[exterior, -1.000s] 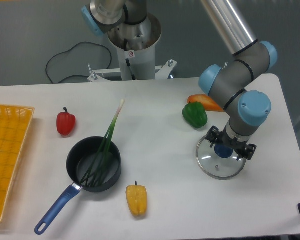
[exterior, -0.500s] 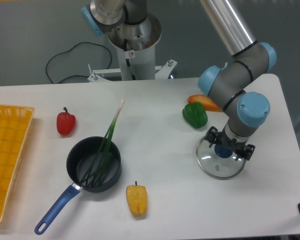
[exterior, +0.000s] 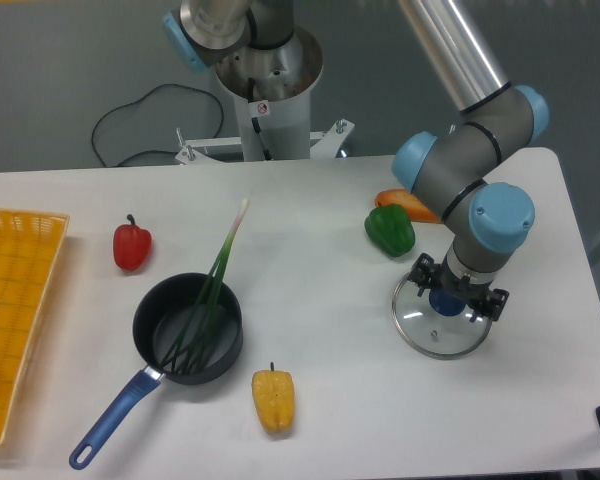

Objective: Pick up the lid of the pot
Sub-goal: 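Close the gripper on the blue knob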

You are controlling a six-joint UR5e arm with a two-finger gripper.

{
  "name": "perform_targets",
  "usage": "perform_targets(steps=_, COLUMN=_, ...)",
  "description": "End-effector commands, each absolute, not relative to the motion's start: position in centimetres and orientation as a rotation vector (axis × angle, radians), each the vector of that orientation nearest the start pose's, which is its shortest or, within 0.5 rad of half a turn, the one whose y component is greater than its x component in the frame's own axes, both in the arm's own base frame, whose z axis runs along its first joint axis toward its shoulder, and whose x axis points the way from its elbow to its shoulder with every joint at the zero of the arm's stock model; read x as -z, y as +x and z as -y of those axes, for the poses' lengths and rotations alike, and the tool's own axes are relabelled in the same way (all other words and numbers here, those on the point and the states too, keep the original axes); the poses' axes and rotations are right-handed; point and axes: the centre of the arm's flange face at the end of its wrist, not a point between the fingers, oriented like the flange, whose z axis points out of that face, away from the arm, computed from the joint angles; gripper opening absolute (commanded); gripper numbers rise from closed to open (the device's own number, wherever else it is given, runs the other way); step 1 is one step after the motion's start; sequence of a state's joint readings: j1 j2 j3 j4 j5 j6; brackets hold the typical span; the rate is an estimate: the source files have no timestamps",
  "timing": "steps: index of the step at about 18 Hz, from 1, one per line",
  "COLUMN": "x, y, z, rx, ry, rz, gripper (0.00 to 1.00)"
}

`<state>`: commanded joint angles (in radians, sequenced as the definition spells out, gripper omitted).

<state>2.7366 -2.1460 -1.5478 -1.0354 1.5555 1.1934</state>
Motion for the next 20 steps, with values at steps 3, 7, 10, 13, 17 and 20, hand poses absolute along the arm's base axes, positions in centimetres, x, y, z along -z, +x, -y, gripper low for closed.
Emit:
perform_targets(steps=3, x=-21.11, y=-55.50, z=-38.46, rx=0.038, ry=-3.134, rz=-0.045, gripper=1.00)
perform_targets(steps=7, x=-20.95, y=-55.38, z=-38.28, rx=0.044, ry=-3.137, rz=-0.045, gripper=1.00)
perform_targets(steps=10, x=-20.99, y=-55.34, z=-38.25, rx=0.043, ry=-3.139, rz=-0.057, gripper=1.00)
perform_targets(steps=13, x=-20.95, y=-55.33, z=-38.01, rx=0.033, ry=-3.158, rz=-0.080, gripper=1.00)
perform_targets(steps=17, x=-20.92, y=-55.37, z=-38.00, rx=0.026, ry=-3.170, rz=-0.081, gripper=0.97)
perform_targets(steps=20, x=-21.18, y=-55.48, z=-38.05, rx=0.014, ry=-3.167, rz=-0.076, gripper=0.92)
